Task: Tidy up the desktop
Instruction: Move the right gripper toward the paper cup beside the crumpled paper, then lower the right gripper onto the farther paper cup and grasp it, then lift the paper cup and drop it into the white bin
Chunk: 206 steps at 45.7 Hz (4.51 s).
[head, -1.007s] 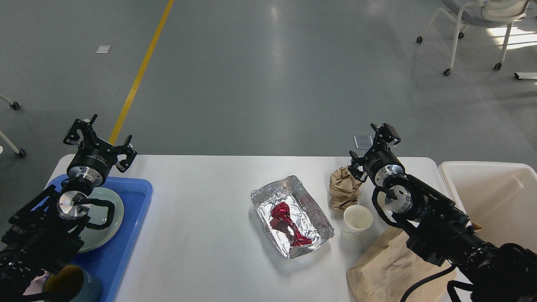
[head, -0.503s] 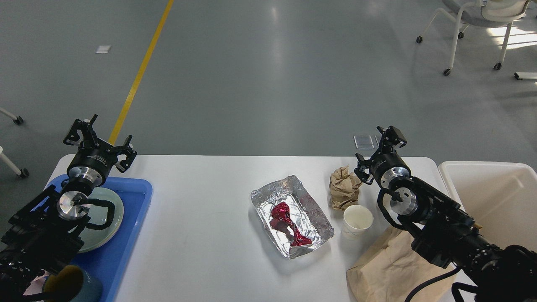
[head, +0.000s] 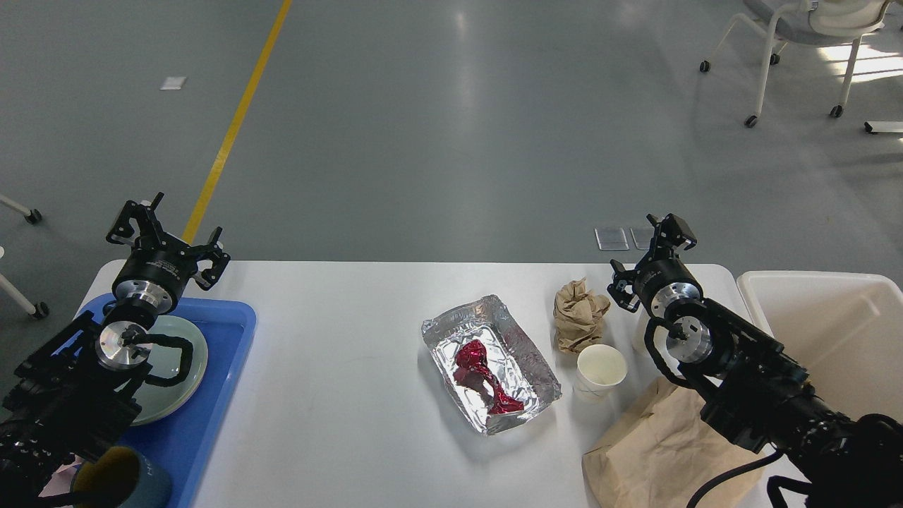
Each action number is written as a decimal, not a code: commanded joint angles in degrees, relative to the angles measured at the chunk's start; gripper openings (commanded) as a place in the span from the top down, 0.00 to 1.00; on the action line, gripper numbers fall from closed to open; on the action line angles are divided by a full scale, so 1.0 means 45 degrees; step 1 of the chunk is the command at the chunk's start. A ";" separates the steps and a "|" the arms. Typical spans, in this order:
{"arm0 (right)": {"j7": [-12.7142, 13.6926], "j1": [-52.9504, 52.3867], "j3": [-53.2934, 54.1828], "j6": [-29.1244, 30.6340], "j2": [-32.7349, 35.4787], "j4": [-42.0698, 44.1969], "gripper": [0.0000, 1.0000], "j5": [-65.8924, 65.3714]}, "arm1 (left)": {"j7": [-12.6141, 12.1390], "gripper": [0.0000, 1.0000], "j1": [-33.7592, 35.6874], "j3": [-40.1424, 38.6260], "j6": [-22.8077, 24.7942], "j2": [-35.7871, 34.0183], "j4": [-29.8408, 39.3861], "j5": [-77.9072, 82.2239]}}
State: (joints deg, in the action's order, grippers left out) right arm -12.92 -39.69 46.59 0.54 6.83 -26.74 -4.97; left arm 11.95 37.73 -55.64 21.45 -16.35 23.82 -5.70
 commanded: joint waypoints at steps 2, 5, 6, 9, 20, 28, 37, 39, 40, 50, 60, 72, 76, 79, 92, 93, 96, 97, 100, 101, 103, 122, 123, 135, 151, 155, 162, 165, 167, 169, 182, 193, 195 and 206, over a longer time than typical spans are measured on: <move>0.0000 0.0168 -0.0022 0.0075 0.0142 0.0005 0.00 -0.0010 | 0.0000 0.03 -0.0006 0.0001 0.0000 -0.0001 0.0000 -0.0003; -0.0039 0.0149 -0.0158 0.0114 0.0610 -0.0112 0.00 -0.0010 | 0.0000 0.03 0.0014 0.0001 0.0000 -0.0001 0.0000 0.0016; -0.0039 0.0149 -0.0197 0.0114 0.0766 -0.0189 0.00 -0.0010 | 0.0000 0.03 -0.0005 0.0001 0.0000 -0.0001 0.0000 -0.0003; -0.0020 -0.0065 -0.0236 0.0114 0.1040 -0.0248 0.00 -0.0010 | 0.0000 0.03 -0.0006 0.0001 0.0000 -0.0001 0.0000 -0.0003; -0.0020 -0.0866 -0.0802 0.0270 0.1665 -0.0249 0.00 -0.0029 | 0.0000 0.03 -0.0006 0.0001 0.0000 -0.0001 0.0000 -0.0003; -0.0039 -0.1822 -0.1896 0.0776 0.2623 -0.0307 0.00 -0.0010 | 0.0000 0.03 -0.0006 0.0001 0.0000 -0.0001 0.0000 -0.0003; 0.0000 -0.2565 -0.2949 0.4778 0.3344 -0.1049 0.00 -0.0224 | 0.0000 0.03 -0.0005 0.0001 0.0000 -0.0001 0.0000 -0.0003; 0.0058 -0.2877 -0.3709 0.5618 0.3754 -0.1186 0.00 -0.0244 | 0.0000 0.03 -0.0006 0.0001 0.0000 -0.0001 0.0000 -0.0003; 0.0097 -0.3072 -0.4255 0.5931 0.3872 -0.1225 0.00 -0.0283 | 0.0000 0.03 -0.0006 0.0001 0.0000 -0.0001 0.0000 -0.0003; 0.0273 -0.6625 -1.2123 0.6560 0.4108 -0.1265 0.00 -0.0615 | 0.0000 0.03 -0.0006 0.0001 0.0000 -0.0001 0.0000 -0.0003; 0.0292 -0.9165 -1.8337 0.6715 0.3406 -0.1537 0.00 -0.0635 | 0.0000 0.03 -0.0006 0.0001 0.0000 -0.0001 0.0000 0.0016; 0.0312 -1.1510 -2.5563 0.7125 0.0790 -0.2221 0.00 -0.0771 | 0.0000 0.03 -0.0006 0.0001 0.0000 -0.0001 0.0000 -0.0003; 0.0312 -1.2134 -2.7401 0.7477 -0.0032 -0.2689 0.00 -0.0771 | 0.0000 0.03 -0.0006 0.0001 0.0000 -0.0001 0.0000 -0.0003; 0.0293 -1.2720 -2.8222 0.7925 -0.0345 -0.3274 0.00 -0.0771 | 0.0000 0.03 -0.0006 0.0001 0.0000 -0.0001 0.0000 -0.0003; 0.0234 -1.5085 -2.8381 0.9821 -0.0833 -0.4838 0.00 -0.0635 | 0.0000 0.03 -0.0006 0.0001 0.0000 -0.0001 0.0000 -0.0003; 0.0234 -1.5143 -2.8381 0.9821 -0.0873 -0.4858 0.00 -0.0615 | 0.0000 0.03 -0.0006 0.0001 0.0000 -0.0001 0.0000 -0.0003; 0.0215 -1.5319 -2.8342 0.9802 -0.0932 -0.4975 0.00 -0.0615 | 0.0000 0.04 -0.0006 0.0001 0.0000 -0.0001 0.0000 0.0016; 0.0195 -1.5359 -2.8303 0.9802 -0.0932 -0.5014 0.00 -0.0596 | 0.0000 0.03 -0.0006 0.0001 0.0000 -0.0001 0.0000 -0.0003; 0.0195 -1.5418 -2.8089 0.9802 -0.0834 -0.5034 0.00 -0.0596 | 0.0000 0.03 -0.0006 0.0001 0.0000 -0.0001 0.0000 -0.0003; 0.0195 -1.5398 -2.8011 0.9802 -0.0776 -0.5034 0.00 -0.0596 | 0.0000 0.03 -0.0006 0.0001 0.0000 -0.0001 0.0000 -0.0003; 0.0195 -1.5223 -2.7816 0.9860 -0.0698 -0.5034 0.00 -0.0596 | -0.0020 0.03 -0.0006 0.0001 0.0000 -0.0001 0.0000 -0.0003; 0.0292 -1.0693 -2.7308 0.8163 0.0709 -0.2926 0.00 -0.0576 | 0.0000 0.03 -0.0006 0.0001 0.0000 -0.0001 0.0000 -0.0003; 0.0293 -1.0478 -2.7230 0.7987 0.0728 -0.2770 0.00 -0.0576 | 0.0000 0.03 -0.0006 0.0001 0.0000 -0.0001 0.0000 0.0016; 0.0312 -0.8719 -2.6975 0.6541 0.0826 -0.2319 0.00 -0.0420 | 0.0000 0.03 -0.0006 0.0001 0.0000 -0.0001 0.0000 -0.0003; 0.0312 -0.8386 -2.6975 0.5739 0.1334 -0.2241 0.00 -0.0088 | 0.0000 0.03 -0.0006 0.0001 0.0000 -0.0001 0.0000 -0.0003; 0.0293 -0.8542 -2.6975 0.5797 0.1392 -0.2280 0.00 -0.0088 | 0.0000 0.03 -0.0006 0.0001 0.0000 -0.0001 0.0000 -0.0003; 0.0312 -0.8660 -2.6975 0.5759 0.1451 -0.2241 0.00 -0.0088 | 0.0000 0.03 -0.0006 0.0001 0.0000 -0.0001 0.0000 -0.0003; 0.0312 -0.8524 -2.6975 0.5681 0.1451 -0.2086 0.00 -0.0088 | 0.0000 0.03 -0.0006 0.0001 0.0000 -0.0001 0.0000 -0.0003; 0.0312 -0.8387 -2.6994 0.5603 0.1451 -0.1890 0.00 -0.0088 | 0.0000 0.03 -0.0006 0.0001 0.0000 -0.0001 0.0000 -0.0003; 0.0312 -0.8289 -2.6994 0.5408 0.1432 -0.1734 0.02 -0.0088 | 0.0000 0.03 -0.0006 0.0001 0.0000 -0.0001 0.0000 -0.0003; 0.0332 -0.7000 -2.6995 0.3669 0.1432 -0.1636 0.28 -0.0029 | 0.0000 0.03 -0.0006 0.0001 0.0000 -0.0001 0.0000 -0.0003; 0.0351 -0.6765 -2.7053 0.3747 0.1432 -0.1675 1.00 -0.0029 | 0.0000 0.03 -0.0006 0.0001 0.0000 -0.0001 0.0000 -0.0003; 0.0351 -0.6784 -2.7014 0.3767 0.1451 -0.1713 1.00 -0.0010 | 0.0000 0.03 -0.0006 0.0001 0.0000 -0.0001 0.0000 -0.0003; 0.0332 -0.7701 -2.6955 0.4411 0.1763 -0.1831 1.00 -0.0010 | 0.0000 0.03 -0.0006 0.0001 0.0000 -0.0001 0.0000 -0.0003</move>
State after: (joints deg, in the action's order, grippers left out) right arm -11.39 -72.21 -74.79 19.77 14.09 -34.72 -4.99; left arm 11.95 37.70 -55.64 21.44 -16.35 23.82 -5.71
